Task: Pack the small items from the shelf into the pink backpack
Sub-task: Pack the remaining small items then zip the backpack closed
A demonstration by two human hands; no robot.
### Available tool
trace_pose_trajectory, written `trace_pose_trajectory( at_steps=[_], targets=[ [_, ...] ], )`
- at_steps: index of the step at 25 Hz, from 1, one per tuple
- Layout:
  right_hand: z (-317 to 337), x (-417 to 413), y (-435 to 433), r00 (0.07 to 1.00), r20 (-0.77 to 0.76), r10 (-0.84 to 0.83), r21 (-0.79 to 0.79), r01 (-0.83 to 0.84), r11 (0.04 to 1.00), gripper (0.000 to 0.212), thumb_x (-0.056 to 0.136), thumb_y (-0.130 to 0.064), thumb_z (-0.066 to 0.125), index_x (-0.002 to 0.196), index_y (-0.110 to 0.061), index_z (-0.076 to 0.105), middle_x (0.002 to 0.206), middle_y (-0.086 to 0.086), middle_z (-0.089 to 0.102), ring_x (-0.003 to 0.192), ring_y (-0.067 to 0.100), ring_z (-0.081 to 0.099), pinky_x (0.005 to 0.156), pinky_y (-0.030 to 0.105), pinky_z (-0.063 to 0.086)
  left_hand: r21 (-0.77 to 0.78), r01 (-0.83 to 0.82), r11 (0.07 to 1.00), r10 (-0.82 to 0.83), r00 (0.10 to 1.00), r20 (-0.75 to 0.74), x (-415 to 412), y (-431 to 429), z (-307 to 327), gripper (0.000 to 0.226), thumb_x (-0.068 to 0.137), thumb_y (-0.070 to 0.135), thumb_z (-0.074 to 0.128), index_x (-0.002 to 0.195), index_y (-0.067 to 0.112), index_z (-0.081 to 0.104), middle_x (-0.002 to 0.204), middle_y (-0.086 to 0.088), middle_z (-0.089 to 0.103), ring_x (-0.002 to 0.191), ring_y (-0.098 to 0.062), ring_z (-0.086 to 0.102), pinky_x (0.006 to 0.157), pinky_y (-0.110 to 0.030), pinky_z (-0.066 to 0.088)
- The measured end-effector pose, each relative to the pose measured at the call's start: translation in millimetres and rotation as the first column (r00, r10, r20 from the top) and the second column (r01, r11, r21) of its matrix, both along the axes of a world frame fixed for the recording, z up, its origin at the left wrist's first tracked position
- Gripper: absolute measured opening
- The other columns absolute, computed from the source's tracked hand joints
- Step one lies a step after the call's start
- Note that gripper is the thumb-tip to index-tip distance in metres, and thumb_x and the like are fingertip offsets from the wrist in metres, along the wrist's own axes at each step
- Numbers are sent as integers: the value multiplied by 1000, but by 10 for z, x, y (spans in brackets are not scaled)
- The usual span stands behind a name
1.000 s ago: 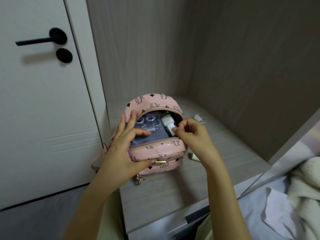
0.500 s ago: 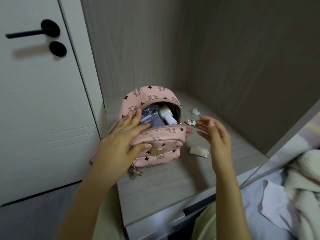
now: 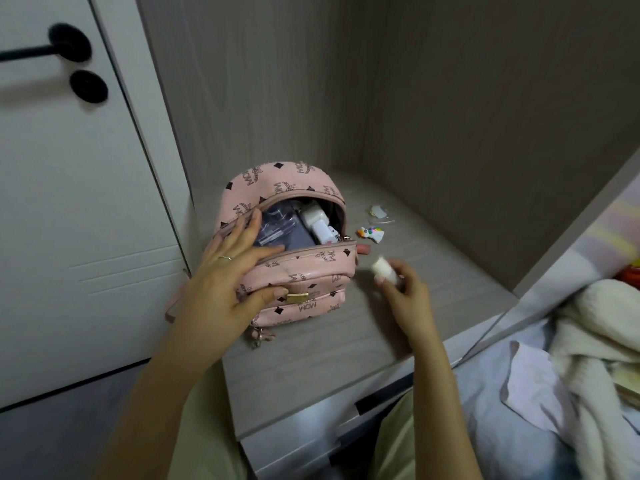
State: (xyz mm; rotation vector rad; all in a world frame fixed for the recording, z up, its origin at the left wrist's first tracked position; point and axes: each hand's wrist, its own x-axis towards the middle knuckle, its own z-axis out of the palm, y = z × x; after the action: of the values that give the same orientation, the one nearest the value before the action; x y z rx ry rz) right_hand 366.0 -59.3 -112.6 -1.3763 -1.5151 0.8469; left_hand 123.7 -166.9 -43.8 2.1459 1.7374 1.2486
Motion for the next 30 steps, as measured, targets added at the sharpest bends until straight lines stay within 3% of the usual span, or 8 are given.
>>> trace_pose_trajectory(
  at_steps=[2,4,7,10,15,18,24,30],
  targets=[
    [182,-116,-96,910,-402,103,50,-90,995,25,90,-1,57,112,-12,55,103,-1,65,94,14,58,82,22,47,-3,32,999,-31,999,14,2,-9,-11,44,74,35,71,116,34,56,152,11,22,144,-8,16,116,-51,15],
    [403,-221,-197,815,-513,270,189,-199,962,26,89,2,56,110,-13,52,106,-2,69,100,12,63,86,23,50,-10,88,996,-88,996,31,-31,-24,-13,47,71,26,79,111,35,56,152,10,25,144,-8,15,116,-52,13],
    [747,-407,-383,744,-506,436,363,-275,891,27,87,0,59,110,-12,49,113,9,67,104,15,61,87,28,50,21,130,991,-131,988,77,-143,-60,24,64,64,21,84,118,36,52,151,10,31,143,-9,20,117,-44,19],
    [982,-550,-536,790,-425,441,415,-263,871,29,83,-7,63,107,-20,54,109,9,65,97,17,61,82,30,50,55,91,994,-96,990,105,-263,-112,-1,80,59,27,87,126,37,46,150,8,30,142,-10,21,116,-29,22],
    [1037,-824,-660,856,-217,470,410,-357,839,49,85,-8,61,128,-26,46,88,-18,57,75,8,62,65,20,48,-62,-6,998,23,958,287,-467,-252,-110,69,56,39,78,119,36,50,149,3,27,139,-4,25,110,-22,26],
    [1016,-783,-592,922,-190,338,448,-225,865,50,86,-8,59,131,-23,44,88,-19,58,77,2,58,69,19,48,-66,51,997,-28,949,313,-445,-271,-124,60,61,37,74,117,32,54,142,6,35,132,4,31,107,-12,29],
    [1017,-548,-490,932,-195,304,426,-199,883,38,93,-6,55,125,-26,51,84,0,61,73,5,57,66,15,45,-66,20,998,4,937,348,-436,-251,-147,58,64,37,81,117,29,59,118,10,51,116,-10,48,100,-24,37],
    [930,-589,-460,932,-326,158,414,-10,910,29,93,-8,54,114,-28,57,95,6,65,82,10,62,73,28,53,-140,68,988,-37,976,215,-474,-266,-122,61,68,50,69,125,41,51,122,27,48,120,7,40,105,-24,32]
  ],
)
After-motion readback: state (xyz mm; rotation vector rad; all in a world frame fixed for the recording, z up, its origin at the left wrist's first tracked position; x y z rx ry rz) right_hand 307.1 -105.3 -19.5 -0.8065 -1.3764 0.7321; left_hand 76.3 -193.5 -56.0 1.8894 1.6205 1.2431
